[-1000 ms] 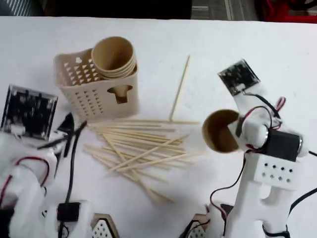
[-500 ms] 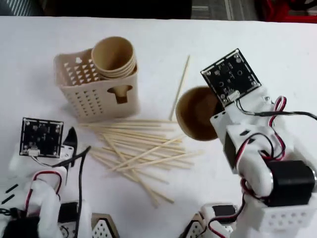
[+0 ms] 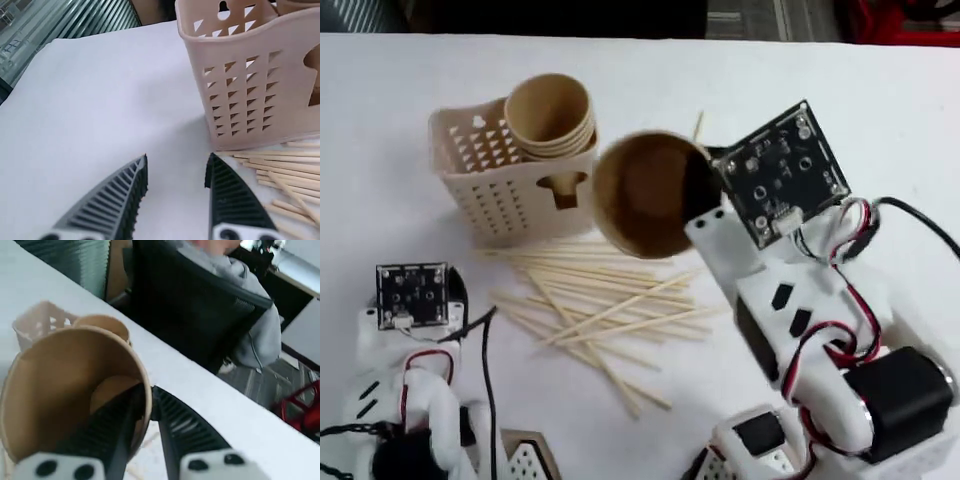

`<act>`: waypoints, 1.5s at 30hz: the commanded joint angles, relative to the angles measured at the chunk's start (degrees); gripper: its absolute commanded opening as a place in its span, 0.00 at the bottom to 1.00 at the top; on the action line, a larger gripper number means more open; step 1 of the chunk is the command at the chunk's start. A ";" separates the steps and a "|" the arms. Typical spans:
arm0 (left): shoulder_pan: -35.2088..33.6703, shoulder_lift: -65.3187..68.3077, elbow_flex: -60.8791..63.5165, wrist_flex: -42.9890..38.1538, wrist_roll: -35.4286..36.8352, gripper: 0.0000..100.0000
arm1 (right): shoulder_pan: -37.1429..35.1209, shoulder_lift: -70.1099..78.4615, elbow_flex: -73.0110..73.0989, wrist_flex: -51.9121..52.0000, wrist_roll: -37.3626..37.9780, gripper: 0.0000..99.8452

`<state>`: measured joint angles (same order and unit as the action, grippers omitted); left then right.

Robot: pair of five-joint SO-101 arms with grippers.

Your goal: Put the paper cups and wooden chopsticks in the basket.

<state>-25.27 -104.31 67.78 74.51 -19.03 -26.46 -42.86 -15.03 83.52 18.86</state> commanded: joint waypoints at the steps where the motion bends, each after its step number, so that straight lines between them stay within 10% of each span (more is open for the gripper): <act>1: -1.45 -0.40 1.32 -3.96 0.79 0.20 | -5.41 0.66 -1.49 -6.11 -1.23 0.02; 24: -1.45 -0.40 17.41 -8.70 5.54 0.20 | -8.84 27.74 -1.67 -33.63 -1.14 0.02; 38: -1.54 -0.40 18.55 -9.14 5.45 0.20 | -4.09 32.92 0.09 -31.25 -1.23 0.03; 45: -1.54 -0.40 18.64 -9.14 5.45 0.20 | -4.53 31.25 -1.85 -24.04 -7.21 0.23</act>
<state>-26.24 -104.13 86.68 66.68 -14.20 -31.47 -9.45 -14.42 57.32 15.60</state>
